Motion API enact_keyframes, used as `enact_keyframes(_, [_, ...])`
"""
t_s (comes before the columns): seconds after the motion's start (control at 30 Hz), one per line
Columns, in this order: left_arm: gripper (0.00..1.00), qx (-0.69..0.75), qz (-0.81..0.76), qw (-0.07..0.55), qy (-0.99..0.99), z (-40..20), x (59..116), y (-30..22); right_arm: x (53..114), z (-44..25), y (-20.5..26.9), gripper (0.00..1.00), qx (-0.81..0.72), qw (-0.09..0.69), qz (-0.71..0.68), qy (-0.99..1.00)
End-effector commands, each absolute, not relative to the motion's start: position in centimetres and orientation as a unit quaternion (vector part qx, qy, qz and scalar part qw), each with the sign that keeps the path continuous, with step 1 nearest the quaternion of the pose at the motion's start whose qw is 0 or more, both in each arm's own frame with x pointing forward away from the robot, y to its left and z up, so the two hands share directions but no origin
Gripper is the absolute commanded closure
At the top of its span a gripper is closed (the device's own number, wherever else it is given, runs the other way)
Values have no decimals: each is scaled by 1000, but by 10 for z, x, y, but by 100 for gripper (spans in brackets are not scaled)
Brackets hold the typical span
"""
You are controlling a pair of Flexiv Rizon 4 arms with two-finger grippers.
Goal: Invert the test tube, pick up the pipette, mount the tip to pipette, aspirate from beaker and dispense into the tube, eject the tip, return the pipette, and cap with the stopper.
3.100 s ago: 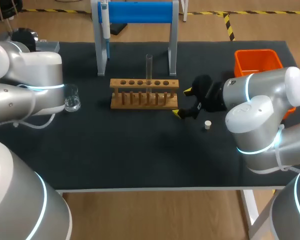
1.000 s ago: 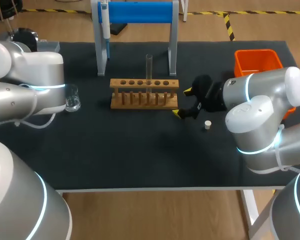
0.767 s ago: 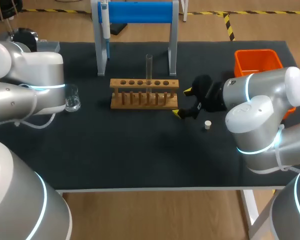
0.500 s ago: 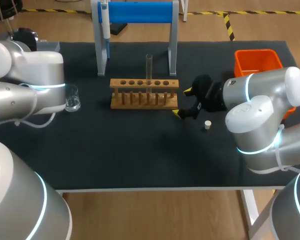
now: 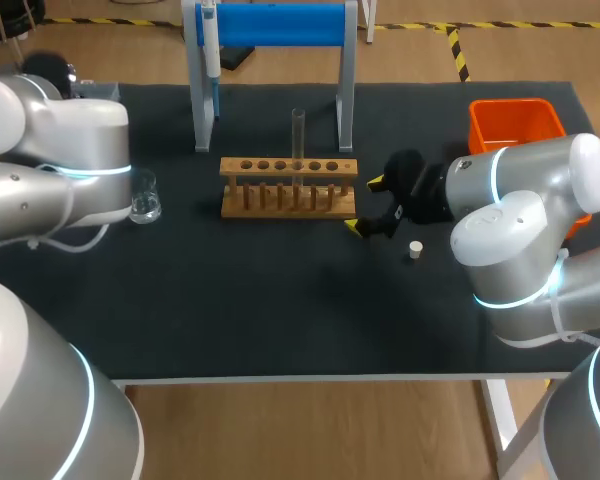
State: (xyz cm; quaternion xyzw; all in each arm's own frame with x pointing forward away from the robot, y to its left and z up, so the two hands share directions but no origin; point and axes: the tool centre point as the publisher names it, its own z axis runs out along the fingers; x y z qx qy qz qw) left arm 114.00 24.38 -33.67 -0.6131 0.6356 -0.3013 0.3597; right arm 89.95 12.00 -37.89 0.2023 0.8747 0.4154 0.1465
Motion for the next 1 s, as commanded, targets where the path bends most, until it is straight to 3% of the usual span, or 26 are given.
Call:
enact_keyframes(0.03, [100, -614, -302, 364, 632, -327, 1137, 245, 900, -377, 119, 0, 202, 145, 414, 876])
enact_keyframes(0.73, [100, -580, -339, 404, 621, -248, 1128, 238, 900, -377, 119, 0, 202, 145, 414, 876])
enact_keyframes(1.0, [100, -470, -383, 354, 712, -188, 1090, 200, 900, -377, 119, 0, 202, 145, 414, 876])
